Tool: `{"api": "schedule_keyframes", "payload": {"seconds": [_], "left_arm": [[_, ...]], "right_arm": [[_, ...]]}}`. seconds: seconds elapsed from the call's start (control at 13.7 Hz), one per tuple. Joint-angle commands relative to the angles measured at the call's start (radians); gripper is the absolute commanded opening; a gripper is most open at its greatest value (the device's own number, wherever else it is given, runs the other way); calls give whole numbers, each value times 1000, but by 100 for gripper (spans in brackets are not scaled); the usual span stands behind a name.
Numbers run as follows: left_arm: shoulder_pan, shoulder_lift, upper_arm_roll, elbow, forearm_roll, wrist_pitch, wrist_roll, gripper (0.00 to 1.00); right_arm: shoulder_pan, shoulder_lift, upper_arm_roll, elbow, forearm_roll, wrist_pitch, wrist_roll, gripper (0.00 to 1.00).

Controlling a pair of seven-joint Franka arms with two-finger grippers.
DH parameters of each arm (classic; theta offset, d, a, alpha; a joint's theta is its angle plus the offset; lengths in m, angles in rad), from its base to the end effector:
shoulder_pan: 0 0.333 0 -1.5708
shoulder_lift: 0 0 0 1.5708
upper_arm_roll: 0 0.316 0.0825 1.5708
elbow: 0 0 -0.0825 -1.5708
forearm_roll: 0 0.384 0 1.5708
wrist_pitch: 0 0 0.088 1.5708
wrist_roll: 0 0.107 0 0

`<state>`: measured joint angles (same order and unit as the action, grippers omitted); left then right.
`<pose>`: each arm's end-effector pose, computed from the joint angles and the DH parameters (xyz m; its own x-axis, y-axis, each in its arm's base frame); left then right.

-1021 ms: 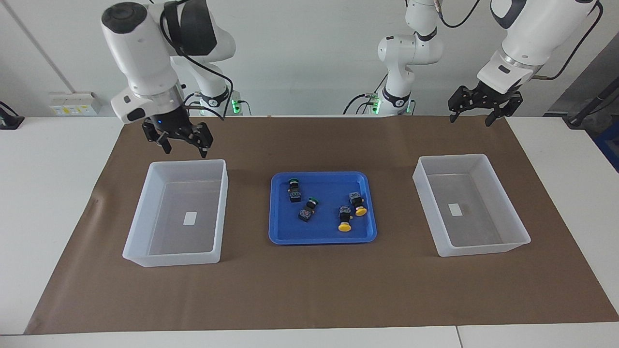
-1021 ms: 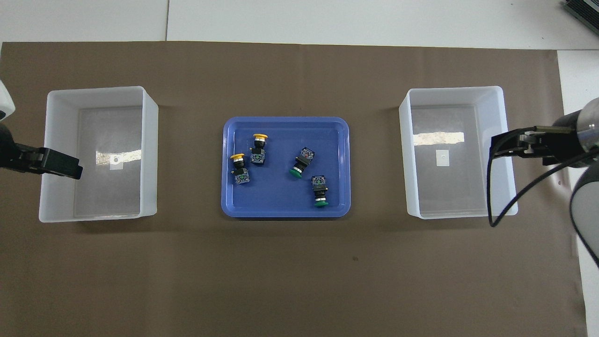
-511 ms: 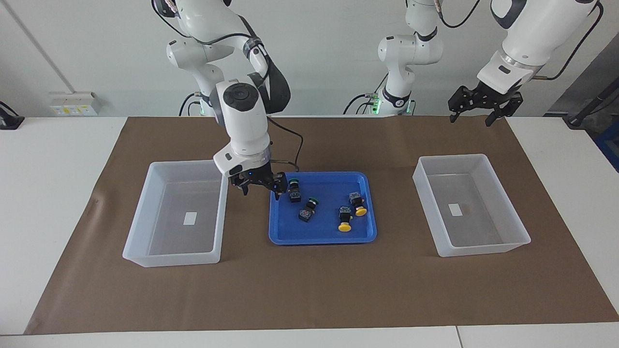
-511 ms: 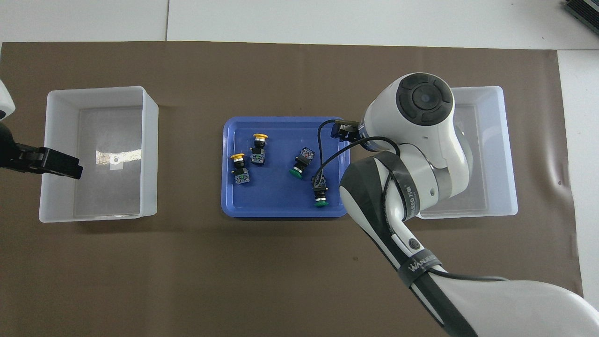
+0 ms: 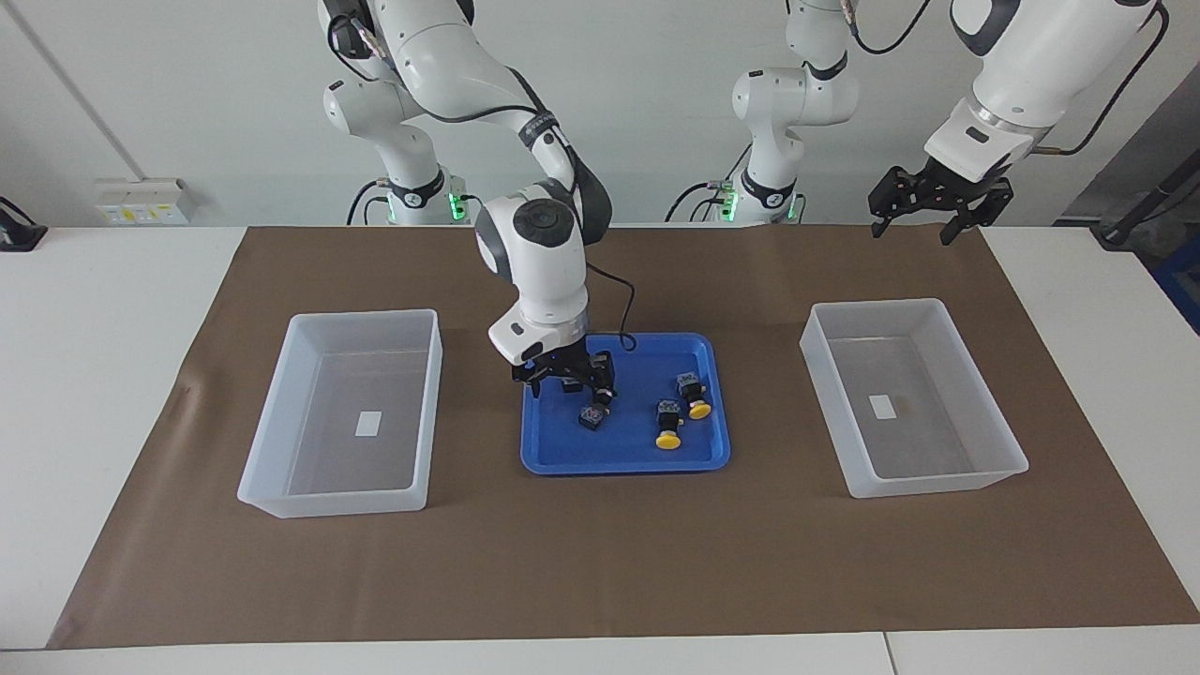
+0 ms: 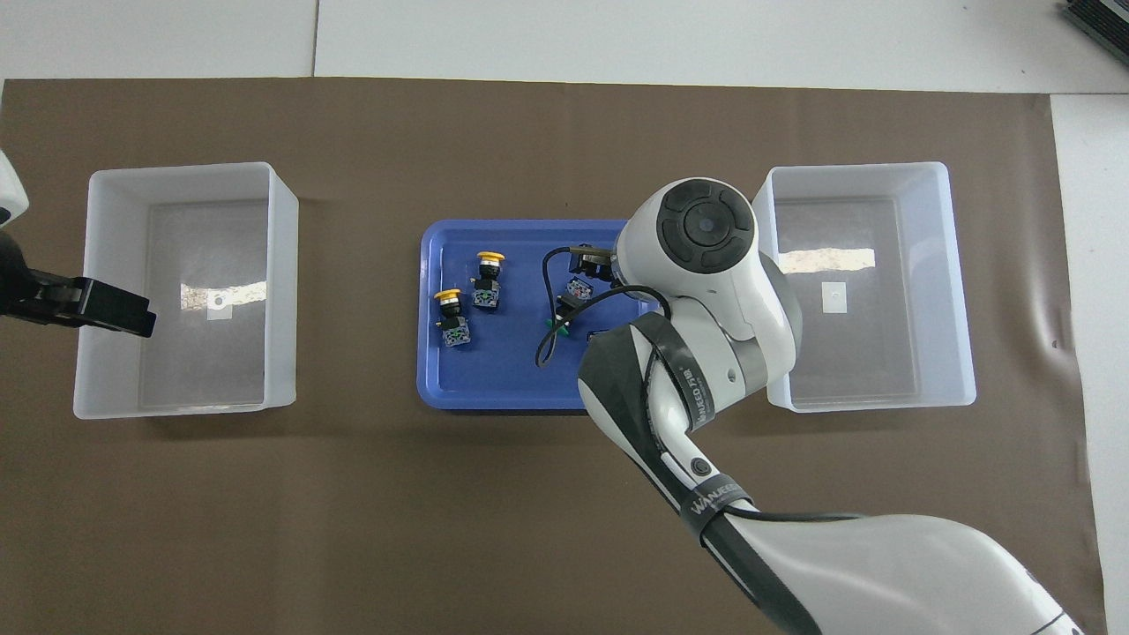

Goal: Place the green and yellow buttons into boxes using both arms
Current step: 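Reach the right gripper into the blue tray and grasp a green button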

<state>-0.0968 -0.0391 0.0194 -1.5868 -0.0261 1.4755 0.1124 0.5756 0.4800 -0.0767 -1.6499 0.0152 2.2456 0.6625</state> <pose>0.5303 -0.0439 0.6303 0.9792 -0.1909 -0.0686 -0.1889 -0.9814 0.0348 0.6010 0.3352 0.3461 0.9809 -0.1629 0.1060 -0.1579 -0.9860 -0.0541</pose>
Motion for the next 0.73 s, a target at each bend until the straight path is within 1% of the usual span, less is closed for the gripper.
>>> {"api": "schedule_keyframes", "payload": {"seconds": [0.0,0.07,0.22,0.58,0.66], "left_arm": [[3,-16,-2,-15,15,-9,1,100],[3,-18,-2,-15,15,-7,1,100],[3,-16,-2,-15,15,-9,1,100],[3,-18,-2,-15,15,-9,1,100],[3,-16,-2,-15,15,-7,1,100]], "right_arm": [[12,37,3,32,-1,3,2,100],[12,45,3,33,-3,6,-4,100],[27,71,5,32,0,63,-9,100],[41,68,5,-28,6,120,-44,100],[40,68,5,-30,6,120,-52,97]]}}
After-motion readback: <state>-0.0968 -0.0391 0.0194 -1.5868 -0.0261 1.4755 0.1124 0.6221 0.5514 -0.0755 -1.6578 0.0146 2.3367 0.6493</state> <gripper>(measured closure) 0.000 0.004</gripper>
